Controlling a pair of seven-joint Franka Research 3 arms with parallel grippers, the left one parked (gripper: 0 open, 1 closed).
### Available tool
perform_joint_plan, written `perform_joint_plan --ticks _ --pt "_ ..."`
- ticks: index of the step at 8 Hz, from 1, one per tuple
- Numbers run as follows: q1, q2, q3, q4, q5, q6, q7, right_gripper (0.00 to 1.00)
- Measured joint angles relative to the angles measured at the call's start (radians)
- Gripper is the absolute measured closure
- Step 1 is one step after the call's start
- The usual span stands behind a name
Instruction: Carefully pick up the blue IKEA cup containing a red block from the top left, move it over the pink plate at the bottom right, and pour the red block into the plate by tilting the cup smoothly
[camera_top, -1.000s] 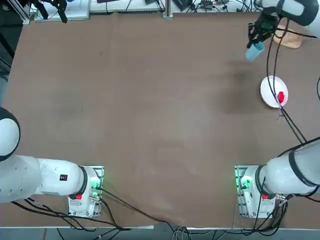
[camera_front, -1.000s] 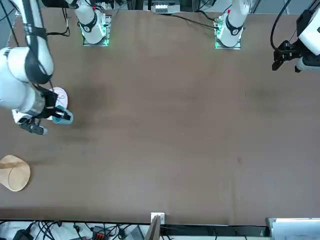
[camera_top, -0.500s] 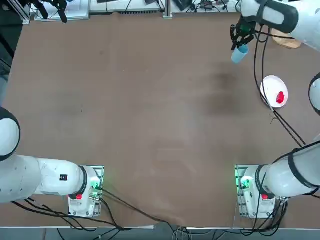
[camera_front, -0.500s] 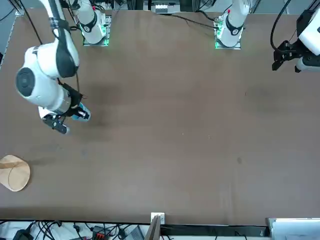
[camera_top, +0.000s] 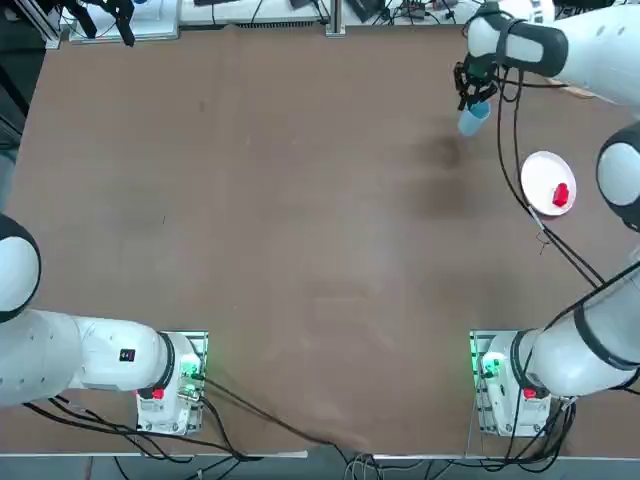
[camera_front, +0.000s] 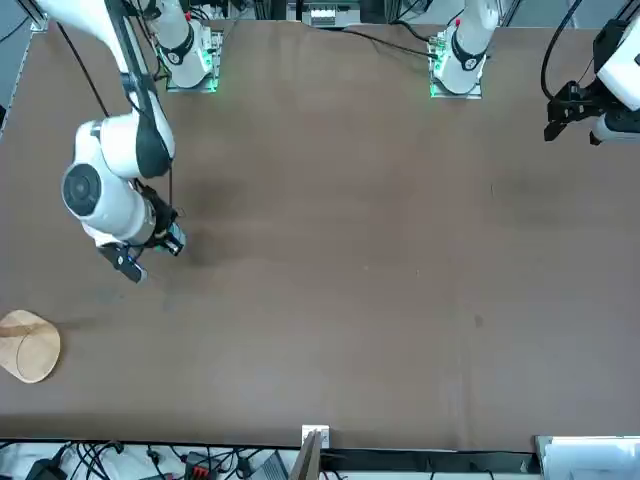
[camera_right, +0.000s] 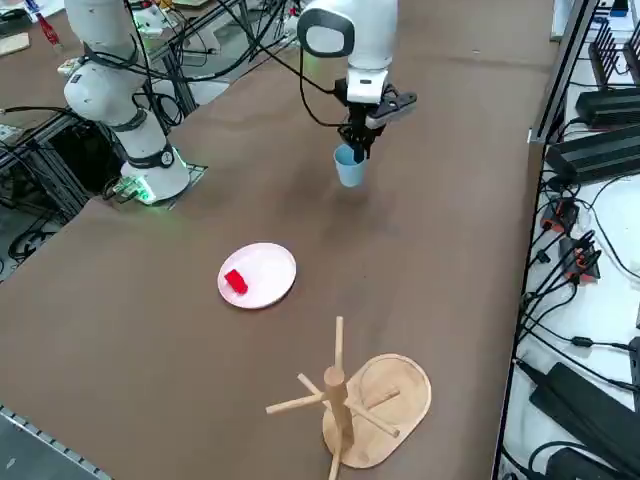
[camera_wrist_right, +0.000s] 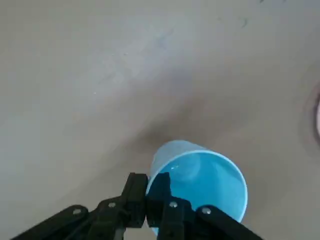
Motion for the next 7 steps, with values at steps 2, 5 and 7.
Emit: perform_joint_plan --ticks 2,5,7 --pt "0.043 0.069 -0.001 0.035 -0.012 0.017 0.093 0.96" --pt "0.076 0.132 -0.002 0.054 -0.037 0.044 0.171 0.96" --pt "0.079 0.171 -0.002 0.056 -0.043 0.084 0.188 0.96"
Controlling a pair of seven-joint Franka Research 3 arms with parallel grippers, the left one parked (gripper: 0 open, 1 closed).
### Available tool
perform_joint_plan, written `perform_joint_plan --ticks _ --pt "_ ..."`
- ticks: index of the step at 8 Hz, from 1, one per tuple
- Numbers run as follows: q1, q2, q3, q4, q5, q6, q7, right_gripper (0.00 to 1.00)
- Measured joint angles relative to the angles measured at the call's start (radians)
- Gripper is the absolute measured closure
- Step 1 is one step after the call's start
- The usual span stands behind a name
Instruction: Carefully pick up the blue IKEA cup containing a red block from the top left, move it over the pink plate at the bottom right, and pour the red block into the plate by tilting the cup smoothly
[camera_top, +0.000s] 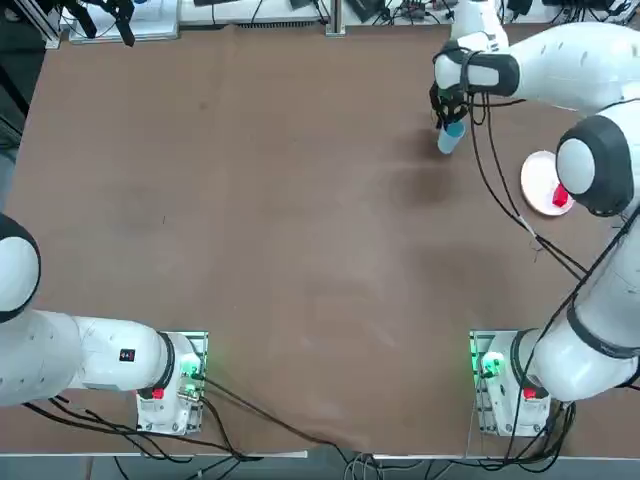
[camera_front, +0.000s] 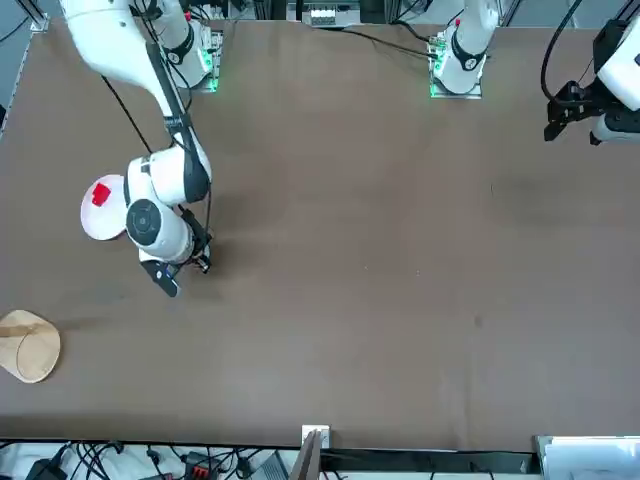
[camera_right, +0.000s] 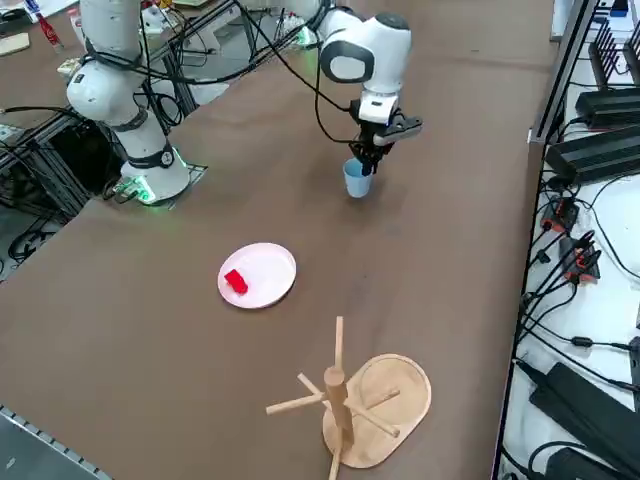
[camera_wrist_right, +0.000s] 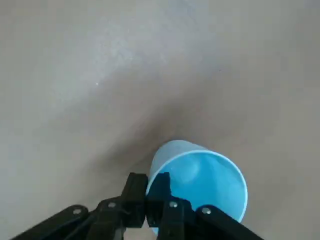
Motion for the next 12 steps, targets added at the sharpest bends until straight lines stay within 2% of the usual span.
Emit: perform_joint_plan --ticks 3,4,5,7,10,12 --pt "0.004 0.003 -0.002 0.004 -0.003 0.001 0.007 0.95" --pt "0.004 0.007 -0.003 0.005 -0.003 0.007 0.007 0.86" --pt "0.004 0.012 -0.004 0.005 -0.003 0.011 0.007 0.82" --pt "0.004 0.015 -0.005 0.006 -0.003 0.014 0.007 0.49" --pt "0.004 0.011 -0.015 0.058 -0.004 0.007 0.003 0.48" --pt "0.004 -0.011 -0.031 0.139 -0.004 -0.061 -0.015 0.46"
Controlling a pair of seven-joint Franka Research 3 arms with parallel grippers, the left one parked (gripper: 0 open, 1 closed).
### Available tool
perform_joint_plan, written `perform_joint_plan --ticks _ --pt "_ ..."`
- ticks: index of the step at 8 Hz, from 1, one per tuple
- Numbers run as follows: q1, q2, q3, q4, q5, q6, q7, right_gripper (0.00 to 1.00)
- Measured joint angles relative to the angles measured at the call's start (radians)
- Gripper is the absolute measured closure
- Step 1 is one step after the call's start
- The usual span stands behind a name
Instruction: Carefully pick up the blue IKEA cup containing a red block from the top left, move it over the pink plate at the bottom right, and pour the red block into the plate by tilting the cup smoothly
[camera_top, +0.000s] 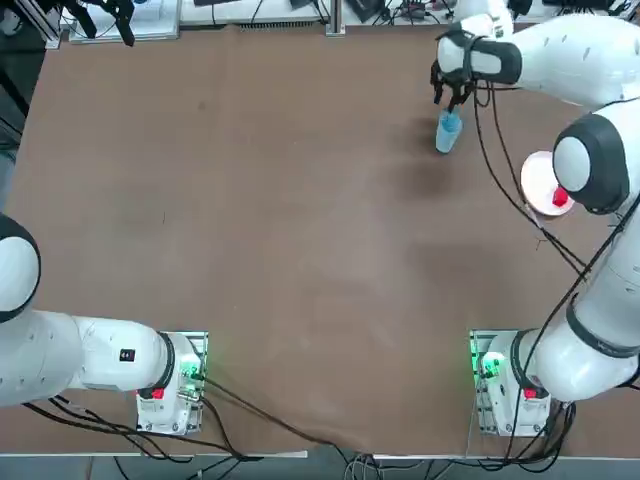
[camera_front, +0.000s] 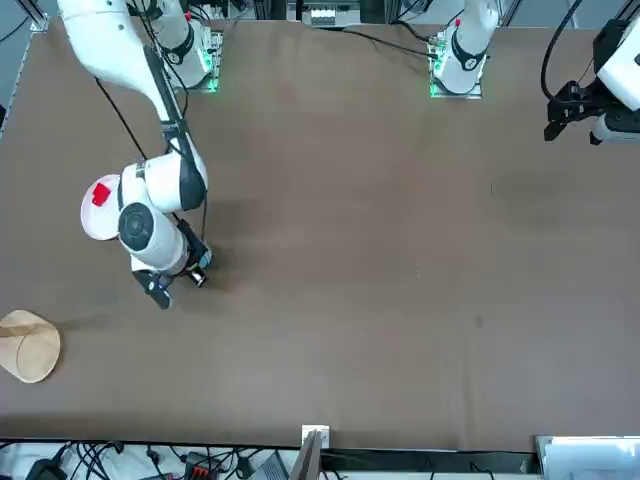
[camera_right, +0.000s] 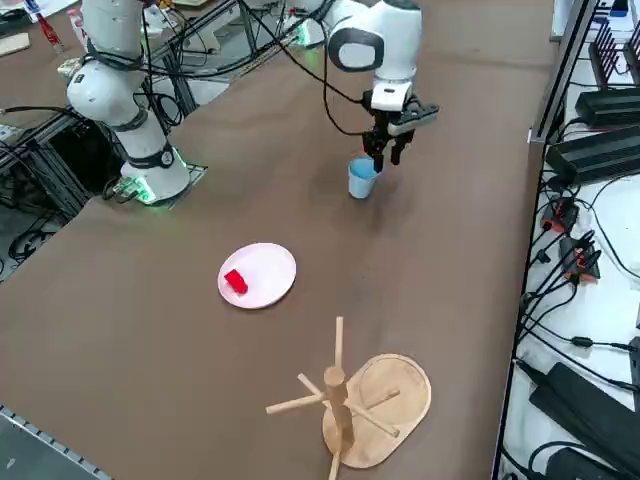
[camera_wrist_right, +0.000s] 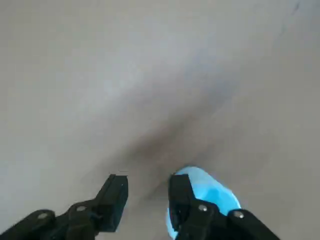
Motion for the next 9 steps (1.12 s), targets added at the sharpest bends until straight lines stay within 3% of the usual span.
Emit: perform_joint_plan --ticks 3,5,9 --pt "-0.005 -0.042 -0.016 0.094 0.0 -0.053 -0.031 0.0" --pt "-0.021 -0.052 -0.019 0.152 0.003 -0.112 -0.094 0.0" --pt "-0.051 -0.061 -0.023 0.174 0.003 -0.148 -0.253 0.0"
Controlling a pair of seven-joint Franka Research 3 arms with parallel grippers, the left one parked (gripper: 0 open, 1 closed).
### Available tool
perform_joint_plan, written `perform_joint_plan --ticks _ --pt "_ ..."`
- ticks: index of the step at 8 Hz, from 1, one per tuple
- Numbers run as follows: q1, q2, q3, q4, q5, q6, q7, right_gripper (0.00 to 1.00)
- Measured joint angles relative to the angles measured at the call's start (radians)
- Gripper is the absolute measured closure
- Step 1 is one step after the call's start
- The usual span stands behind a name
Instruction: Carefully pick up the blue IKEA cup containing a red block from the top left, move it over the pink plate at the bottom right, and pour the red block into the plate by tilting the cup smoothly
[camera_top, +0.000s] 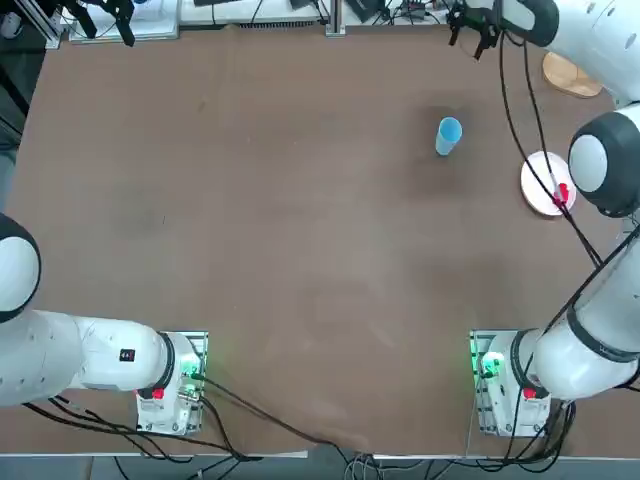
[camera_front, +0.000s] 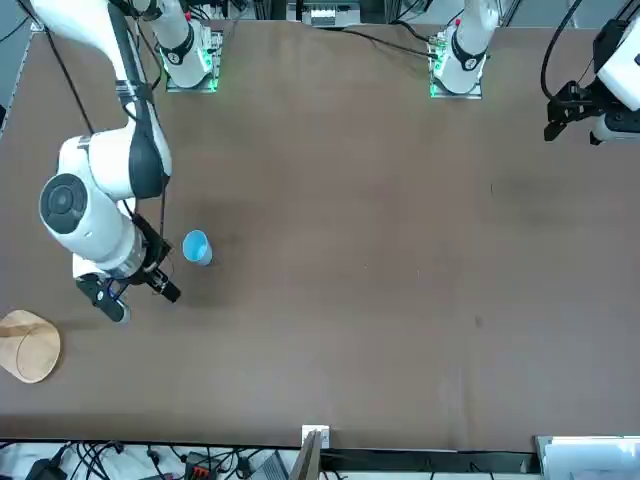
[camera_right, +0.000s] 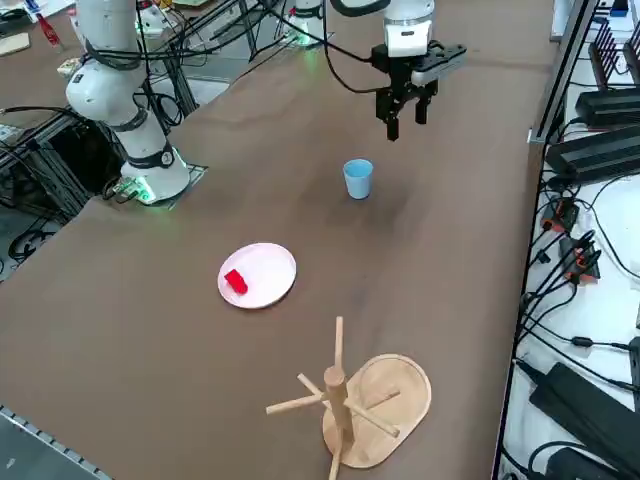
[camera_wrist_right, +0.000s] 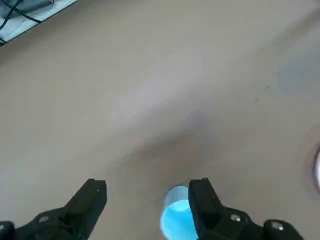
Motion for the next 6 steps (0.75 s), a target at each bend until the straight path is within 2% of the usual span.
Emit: perform_joint_plan --ticks 1,2,3,4,6 --pt "-0.045 -0.016 0.004 0.008 0.0 -0.037 -0.149 0.0" --pt "-0.121 -0.045 0.028 0.015 0.001 -0.092 -0.321 0.0" --pt "-0.221 -0.084 0.072 0.022 0.001 -0.159 -0.46 0.0" --pt "-0.295 -0.133 0.106 0.025 0.001 -0.231 -0.543 0.0" --pt "-0.34 -0.232 0.129 0.027 0.001 -0.36 -0.587 0.0"
